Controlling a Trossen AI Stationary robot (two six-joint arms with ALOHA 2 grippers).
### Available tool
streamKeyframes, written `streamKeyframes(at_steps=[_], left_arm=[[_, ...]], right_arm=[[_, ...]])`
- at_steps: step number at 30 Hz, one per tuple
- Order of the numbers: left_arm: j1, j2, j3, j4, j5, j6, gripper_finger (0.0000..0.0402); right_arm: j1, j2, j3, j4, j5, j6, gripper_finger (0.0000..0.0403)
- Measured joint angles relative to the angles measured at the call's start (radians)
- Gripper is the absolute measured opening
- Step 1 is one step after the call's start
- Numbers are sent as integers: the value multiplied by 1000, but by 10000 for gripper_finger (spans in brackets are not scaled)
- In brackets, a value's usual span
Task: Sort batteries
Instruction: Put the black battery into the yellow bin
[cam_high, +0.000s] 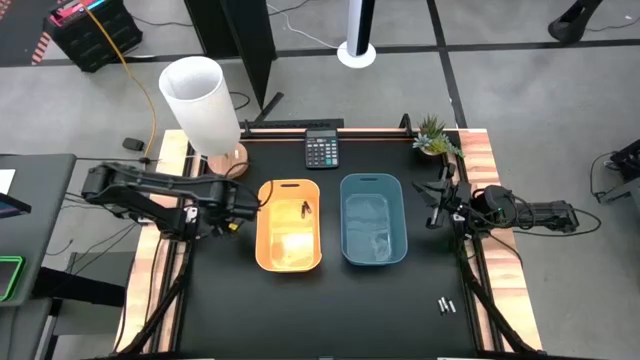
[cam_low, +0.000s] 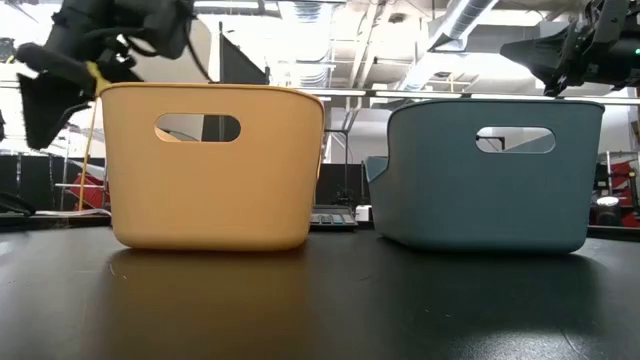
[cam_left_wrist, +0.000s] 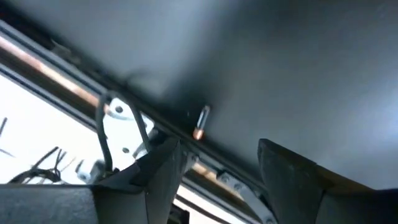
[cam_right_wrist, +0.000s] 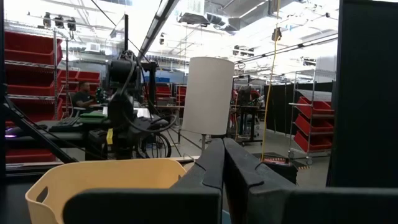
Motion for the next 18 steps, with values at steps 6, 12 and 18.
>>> streamKeyframes(at_steps=[6,12,18], left_arm=[[-34,-29,-113,74,47,6,198],[-51,-25,-177,150,51,14,195],[-51,66,-180,154,51,32,195]], right_arm=[[0,0,0,1,0,0,24],[0,0,0,1,0,0,24],[0,0,0,9,0,2,24]])
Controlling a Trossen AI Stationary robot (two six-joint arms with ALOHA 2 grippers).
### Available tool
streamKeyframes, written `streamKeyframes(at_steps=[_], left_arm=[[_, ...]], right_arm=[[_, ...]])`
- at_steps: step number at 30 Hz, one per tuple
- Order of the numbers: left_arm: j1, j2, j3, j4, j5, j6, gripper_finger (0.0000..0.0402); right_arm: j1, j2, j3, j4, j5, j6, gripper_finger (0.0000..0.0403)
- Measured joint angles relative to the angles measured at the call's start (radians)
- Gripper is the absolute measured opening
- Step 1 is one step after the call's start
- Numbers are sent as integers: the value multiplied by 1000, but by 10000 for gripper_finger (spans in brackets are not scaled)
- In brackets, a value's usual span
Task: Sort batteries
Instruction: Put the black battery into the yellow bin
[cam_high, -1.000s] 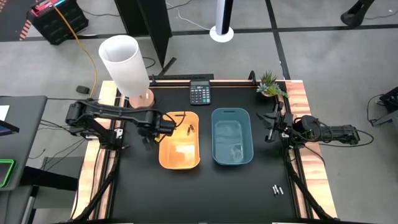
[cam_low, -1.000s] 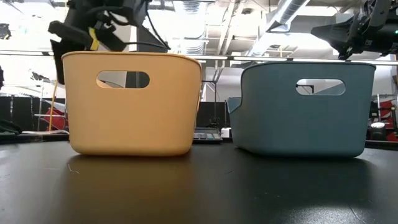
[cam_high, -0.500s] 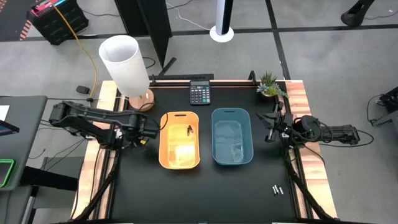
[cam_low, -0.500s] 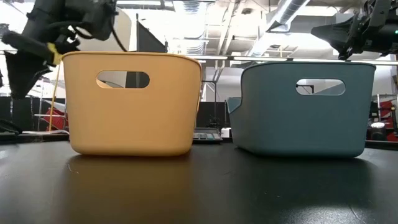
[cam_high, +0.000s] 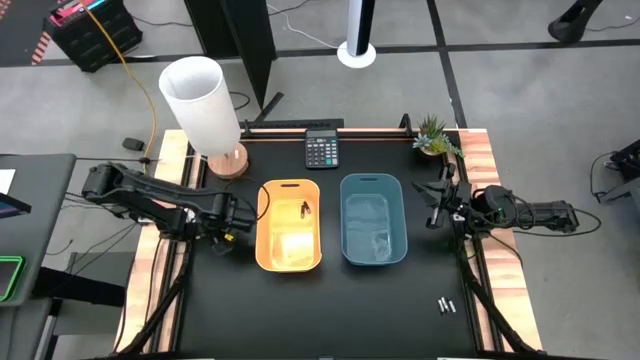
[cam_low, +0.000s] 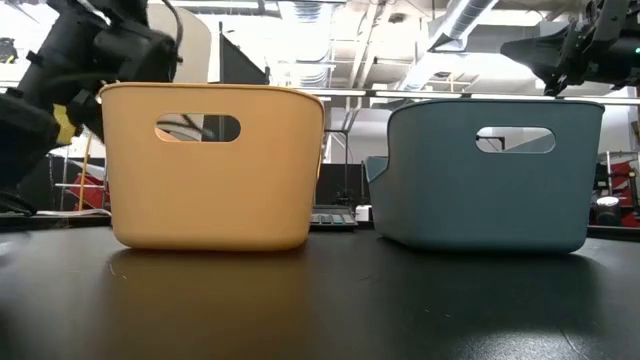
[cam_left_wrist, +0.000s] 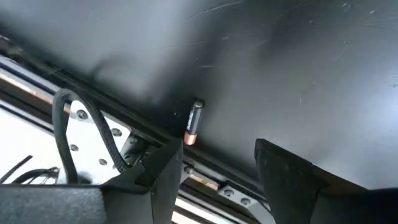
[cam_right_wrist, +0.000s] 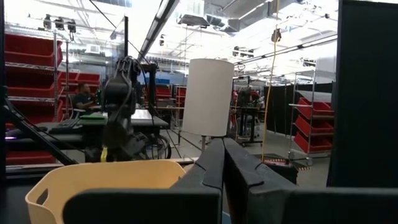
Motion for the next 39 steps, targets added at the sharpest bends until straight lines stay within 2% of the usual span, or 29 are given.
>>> streamKeyframes(at_steps=[7,11,30,39], left_arm=[[6,203,0,-4,18,122,194],[16,267,2,2,18,186,194],[63,257,-50,65,25,212,194],[63,259,3,70,25,204,194]], right_arm=[[0,0,0,16,0,14,24],[0,0,0,19,0,17,24],[0,0,0,21,0,16,24],[0,0,0,20,0,16,24]])
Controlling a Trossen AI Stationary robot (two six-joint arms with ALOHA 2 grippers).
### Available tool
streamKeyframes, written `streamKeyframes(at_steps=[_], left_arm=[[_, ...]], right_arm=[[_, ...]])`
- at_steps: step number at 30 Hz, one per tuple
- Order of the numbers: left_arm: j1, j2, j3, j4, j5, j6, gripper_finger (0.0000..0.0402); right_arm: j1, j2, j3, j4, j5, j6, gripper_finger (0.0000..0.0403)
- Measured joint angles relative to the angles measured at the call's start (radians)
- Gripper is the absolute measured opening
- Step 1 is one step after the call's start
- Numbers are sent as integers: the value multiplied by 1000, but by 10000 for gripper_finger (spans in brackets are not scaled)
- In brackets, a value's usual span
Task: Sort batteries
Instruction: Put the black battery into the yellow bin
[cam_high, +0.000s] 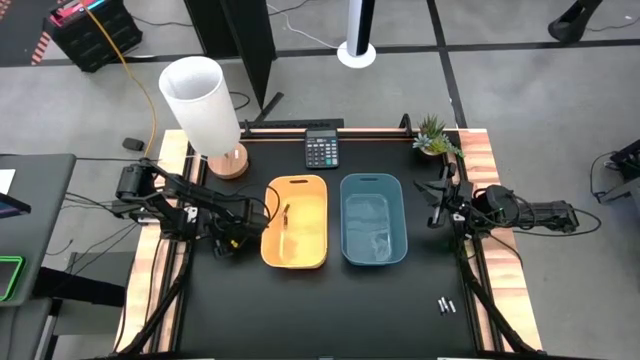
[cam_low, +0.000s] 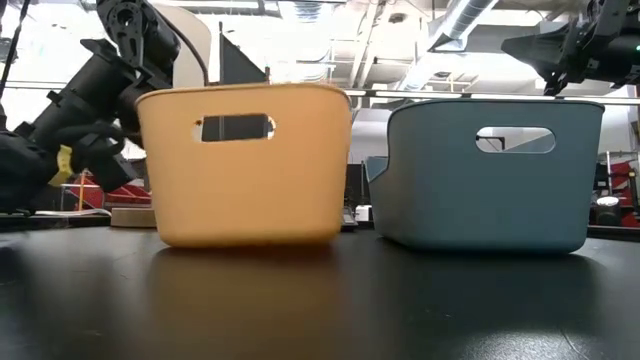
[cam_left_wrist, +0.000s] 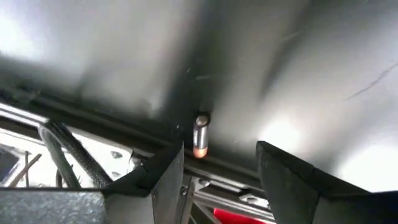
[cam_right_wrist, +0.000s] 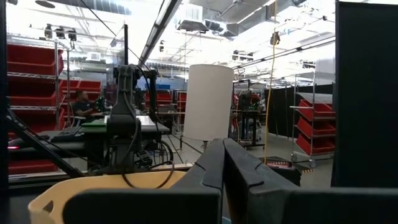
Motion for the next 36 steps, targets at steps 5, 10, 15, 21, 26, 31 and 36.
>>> streamKeyframes(at_steps=[5,10,15,21,26,31,36], left_arm=[[0,0,18,66,0,-7,194],[0,0,40,130,-2,-10,194],[0,0,75,198,-4,-10,194],[0,0,130,166,-21,0,194],[0,-1,186,-37,-37,22,194],[0,-2,182,-146,-37,33,194],[0,-2,119,-143,-1,36,194]], right_arm=[[0,0,0,0,0,0,24],[0,0,0,0,0,0,24],[0,0,0,0,0,0,24],[0,0,0,0,0,0,24],[0,0,0,0,0,-1,24],[0,0,0,0,0,-3,24],[0,0,0,-2,0,-3,24]])
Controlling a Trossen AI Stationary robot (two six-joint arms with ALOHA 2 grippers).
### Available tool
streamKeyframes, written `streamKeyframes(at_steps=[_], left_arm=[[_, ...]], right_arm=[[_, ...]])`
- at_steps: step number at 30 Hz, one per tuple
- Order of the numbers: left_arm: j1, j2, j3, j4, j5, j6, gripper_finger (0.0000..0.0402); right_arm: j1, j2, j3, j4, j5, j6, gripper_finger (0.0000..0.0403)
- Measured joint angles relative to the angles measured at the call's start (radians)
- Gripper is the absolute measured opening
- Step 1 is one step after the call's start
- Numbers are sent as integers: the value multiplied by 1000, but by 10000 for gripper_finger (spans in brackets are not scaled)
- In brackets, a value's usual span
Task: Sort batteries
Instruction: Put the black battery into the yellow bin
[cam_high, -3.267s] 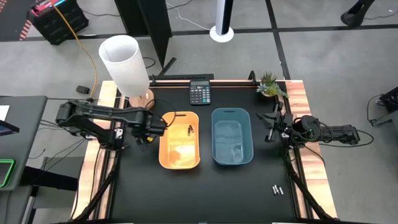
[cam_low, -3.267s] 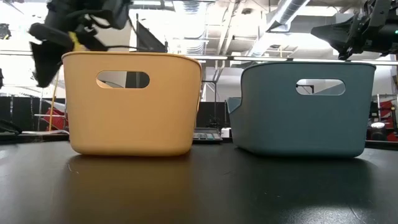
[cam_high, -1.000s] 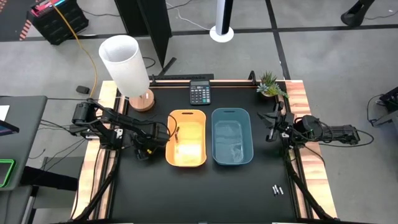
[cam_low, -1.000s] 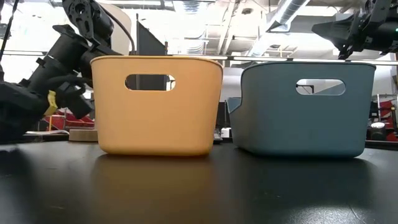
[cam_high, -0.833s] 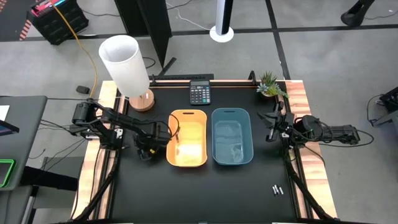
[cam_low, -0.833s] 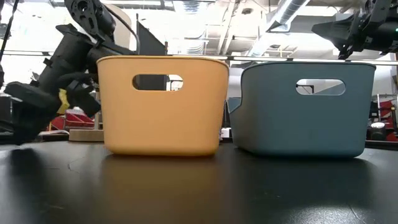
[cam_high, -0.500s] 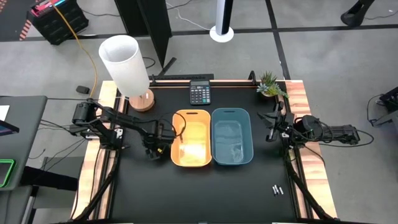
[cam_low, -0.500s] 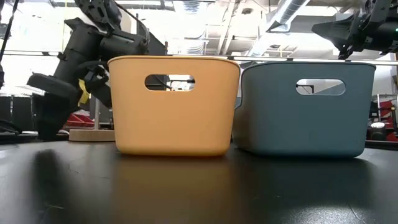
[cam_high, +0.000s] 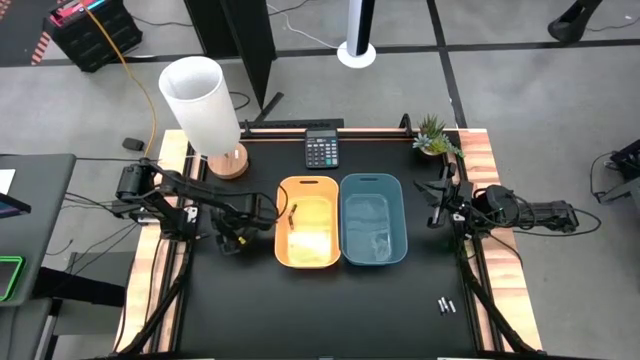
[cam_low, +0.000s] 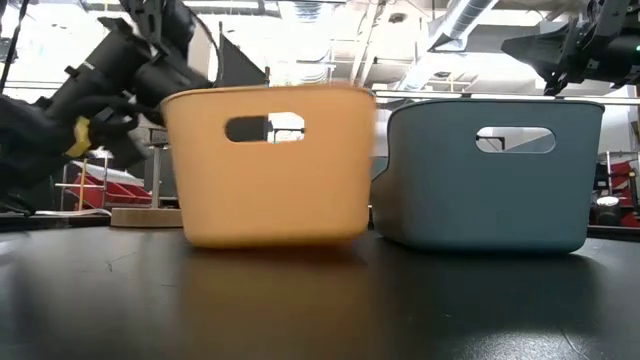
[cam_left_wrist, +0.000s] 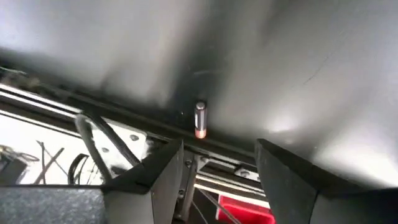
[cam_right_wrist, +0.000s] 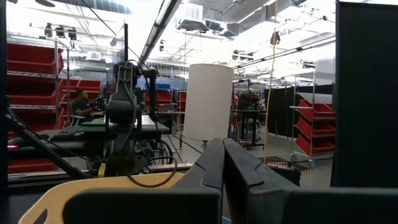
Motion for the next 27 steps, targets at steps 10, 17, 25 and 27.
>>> streamKeyframes(at_steps=[10,17,25,27], left_arm=[[0,0,-90,89,49,-19,194],[0,0,-30,167,50,-19,194],[0,1,64,236,-8,-3,194],[0,0,102,214,-26,8,194]], right_arm=[[0,0,0,-6,0,-5,24],[0,0,0,-6,0,-7,24],[0,0,0,-5,0,-1,24],[0,0,0,-5,0,0,24]])
